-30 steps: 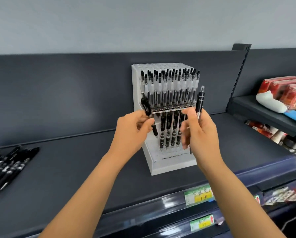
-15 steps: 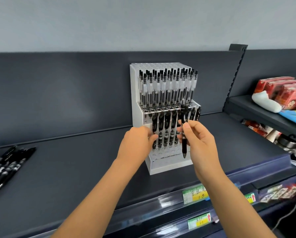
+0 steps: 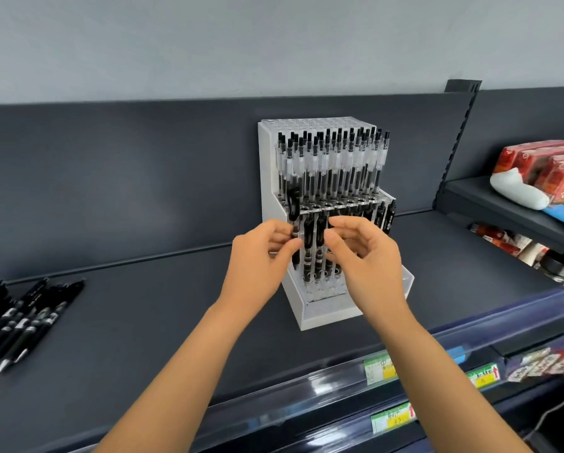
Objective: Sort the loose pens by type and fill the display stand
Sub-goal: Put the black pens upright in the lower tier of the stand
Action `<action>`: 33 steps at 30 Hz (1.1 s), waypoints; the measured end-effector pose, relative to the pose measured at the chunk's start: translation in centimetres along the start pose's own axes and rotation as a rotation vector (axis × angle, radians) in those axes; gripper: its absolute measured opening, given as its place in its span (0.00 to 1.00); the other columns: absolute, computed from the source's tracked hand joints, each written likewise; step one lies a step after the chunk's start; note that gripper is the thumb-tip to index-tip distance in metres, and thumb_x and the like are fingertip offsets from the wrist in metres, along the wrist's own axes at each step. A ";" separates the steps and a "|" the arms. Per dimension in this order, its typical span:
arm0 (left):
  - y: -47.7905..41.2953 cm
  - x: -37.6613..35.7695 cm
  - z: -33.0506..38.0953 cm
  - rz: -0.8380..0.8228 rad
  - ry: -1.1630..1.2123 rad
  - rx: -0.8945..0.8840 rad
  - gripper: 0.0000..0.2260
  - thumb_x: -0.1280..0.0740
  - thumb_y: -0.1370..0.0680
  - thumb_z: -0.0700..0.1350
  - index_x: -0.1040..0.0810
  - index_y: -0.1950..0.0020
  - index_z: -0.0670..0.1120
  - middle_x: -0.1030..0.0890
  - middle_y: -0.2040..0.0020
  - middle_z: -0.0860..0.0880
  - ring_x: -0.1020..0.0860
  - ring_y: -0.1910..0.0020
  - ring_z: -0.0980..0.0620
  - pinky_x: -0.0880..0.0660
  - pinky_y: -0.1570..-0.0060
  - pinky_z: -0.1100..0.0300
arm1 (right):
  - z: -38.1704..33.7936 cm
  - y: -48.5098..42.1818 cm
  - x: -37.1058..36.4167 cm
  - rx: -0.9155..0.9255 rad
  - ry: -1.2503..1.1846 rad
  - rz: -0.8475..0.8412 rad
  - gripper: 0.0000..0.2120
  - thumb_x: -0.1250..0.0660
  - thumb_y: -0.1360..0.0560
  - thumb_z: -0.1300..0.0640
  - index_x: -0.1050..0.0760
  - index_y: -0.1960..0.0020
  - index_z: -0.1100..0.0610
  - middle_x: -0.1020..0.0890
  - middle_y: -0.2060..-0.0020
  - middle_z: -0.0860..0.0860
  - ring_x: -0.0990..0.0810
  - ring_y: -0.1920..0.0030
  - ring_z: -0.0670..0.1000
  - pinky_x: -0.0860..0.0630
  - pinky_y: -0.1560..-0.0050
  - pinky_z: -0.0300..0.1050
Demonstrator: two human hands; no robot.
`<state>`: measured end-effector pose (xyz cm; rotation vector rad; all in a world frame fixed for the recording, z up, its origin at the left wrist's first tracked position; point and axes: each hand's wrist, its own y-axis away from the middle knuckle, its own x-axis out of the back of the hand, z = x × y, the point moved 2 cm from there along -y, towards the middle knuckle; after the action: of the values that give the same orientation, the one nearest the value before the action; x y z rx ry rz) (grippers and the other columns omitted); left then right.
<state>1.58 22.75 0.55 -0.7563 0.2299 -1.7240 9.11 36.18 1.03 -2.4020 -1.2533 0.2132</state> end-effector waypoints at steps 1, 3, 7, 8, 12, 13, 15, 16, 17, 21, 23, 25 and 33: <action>0.1 -0.4 -0.5 0.022 0.014 0.018 0.05 0.28 0.25 0.41 0.22 0.52 0.48 0.20 0.59 0.60 0.20 0.58 0.65 0.26 0.58 0.74 | 0.5 0.1 0.2 -0.007 0.041 -0.001 0.08 0.34 0.23 0.63 0.22 0.48 0.51 0.18 0.59 0.47 0.18 0.56 0.48 0.20 0.51 0.48; 0.3 -1.3 -1.6 0.046 0.029 0.060 0.05 0.29 0.24 0.41 0.20 0.50 0.45 0.20 0.59 0.59 0.20 0.58 0.66 0.26 0.57 0.74 | 1.4 0.5 0.5 -0.071 0.033 -0.010 0.14 0.40 0.22 0.67 0.23 0.47 0.51 0.18 0.57 0.48 0.18 0.54 0.48 0.20 0.54 0.45; 1.1 -2.4 -3.2 0.002 -0.124 0.095 0.07 0.29 0.24 0.44 0.19 0.48 0.46 0.19 0.58 0.57 0.23 0.59 0.61 0.28 0.57 0.71 | 2.3 1.2 1.3 -0.131 0.016 0.008 0.17 0.44 0.23 0.71 0.24 0.48 0.52 0.18 0.56 0.50 0.19 0.53 0.50 0.20 0.56 0.42; 1.3 -2.5 -3.3 -0.008 -0.220 0.087 0.07 0.30 0.24 0.47 0.19 0.47 0.48 0.19 0.57 0.57 0.25 0.57 0.60 0.28 0.56 0.67 | 2.4 1.3 1.4 -0.126 0.027 0.013 0.17 0.44 0.23 0.71 0.24 0.48 0.52 0.18 0.57 0.50 0.19 0.53 0.50 0.20 0.56 0.42; 1.6 -2.6 -2.4 0.039 -0.471 0.060 0.07 0.34 0.22 0.51 0.20 0.46 0.51 0.19 0.55 0.57 0.28 0.50 0.54 0.26 0.59 0.58 | 2.2 1.4 1.7 -0.107 0.055 0.025 0.18 0.44 0.23 0.71 0.23 0.49 0.51 0.18 0.56 0.49 0.20 0.55 0.47 0.20 0.55 0.43; 1.6 -2.8 -2.2 0.055 -0.497 0.054 0.07 0.34 0.22 0.51 0.20 0.46 0.51 0.19 0.55 0.56 0.27 0.51 0.54 0.26 0.60 0.58 | 2.2 1.5 1.6 -0.106 0.053 0.023 0.18 0.44 0.23 0.71 0.23 0.49 0.51 0.18 0.56 0.49 0.20 0.55 0.46 0.20 0.55 0.43; 1.8 -3.0 -2.1 0.100 -0.506 0.043 0.06 0.33 0.22 0.50 0.20 0.49 0.50 0.19 0.58 0.56 0.28 0.54 0.53 0.29 0.63 0.59 | 2.1 1.8 1.6 -0.099 0.048 0.014 0.17 0.43 0.22 0.70 0.23 0.50 0.50 0.18 0.56 0.48 0.21 0.55 0.45 0.19 0.56 0.41; 1.9 -3.1 -2.2 0.124 -0.507 0.040 0.05 0.32 0.23 0.49 0.19 0.51 0.50 0.20 0.60 0.55 0.28 0.56 0.53 0.31 0.64 0.59 | 2.0 2.0 1.7 -0.092 0.051 0.010 0.17 0.43 0.22 0.69 0.24 0.50 0.49 0.18 0.56 0.48 0.21 0.55 0.45 0.19 0.56 0.41; 2.1 -3.2 -2.3 0.148 -0.510 0.036 0.05 0.32 0.23 0.49 0.19 0.53 0.49 0.20 0.61 0.55 0.28 0.57 0.52 0.32 0.65 0.59 | 1.9 2.1 1.7 -0.084 0.057 0.004 0.17 0.43 0.21 0.68 0.24 0.50 0.49 0.18 0.56 0.47 0.21 0.54 0.44 0.20 0.57 0.40; 2.5 -3.4 -2.6 0.153 -0.514 0.047 0.05 0.31 0.24 0.50 0.19 0.52 0.49 0.20 0.61 0.55 0.26 0.56 0.51 0.28 0.62 0.56 | 2.0 2.4 2.0 -0.070 0.082 -0.007 0.16 0.42 0.20 0.67 0.24 0.50 0.47 0.18 0.55 0.45 0.20 0.54 0.45 0.19 0.57 0.40; 2.2 -3.2 -2.6 0.096 -0.546 0.066 0.07 0.33 0.23 0.52 0.19 0.50 0.51 0.19 0.59 0.56 0.26 0.55 0.51 0.27 0.58 0.55 | 1.9 2.6 2.0 -0.029 0.131 -0.011 0.14 0.42 0.20 0.65 0.24 0.49 0.47 0.19 0.55 0.43 0.20 0.53 0.43 0.20 0.55 0.41; 2.1 -2.6 -2.4 0.025 -0.607 0.062 0.11 0.34 0.23 0.57 0.21 0.48 0.52 0.20 0.56 0.56 0.25 0.53 0.53 0.27 0.56 0.57 | 1.8 3.1 1.8 0.056 0.231 -0.027 0.12 0.41 0.20 0.63 0.25 0.46 0.48 0.20 0.52 0.40 0.22 0.50 0.41 0.22 0.52 0.40; 6.7 8.6 -3.2 -0.017 -1.197 0.011 0.18 0.31 0.26 0.57 0.19 0.50 0.43 0.18 0.59 0.47 0.20 0.60 0.44 0.24 0.61 0.52 | 0.5 5.6 -5.1 0.449 0.535 -0.272 0.14 0.40 0.22 0.59 0.25 0.38 0.57 0.20 0.46 0.48 0.25 0.45 0.47 0.33 0.46 0.33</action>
<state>4.10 12.06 -2.32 -1.6244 -0.6047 -1.0323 10.17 29.42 -2.09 -1.7271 -1.1121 -0.2009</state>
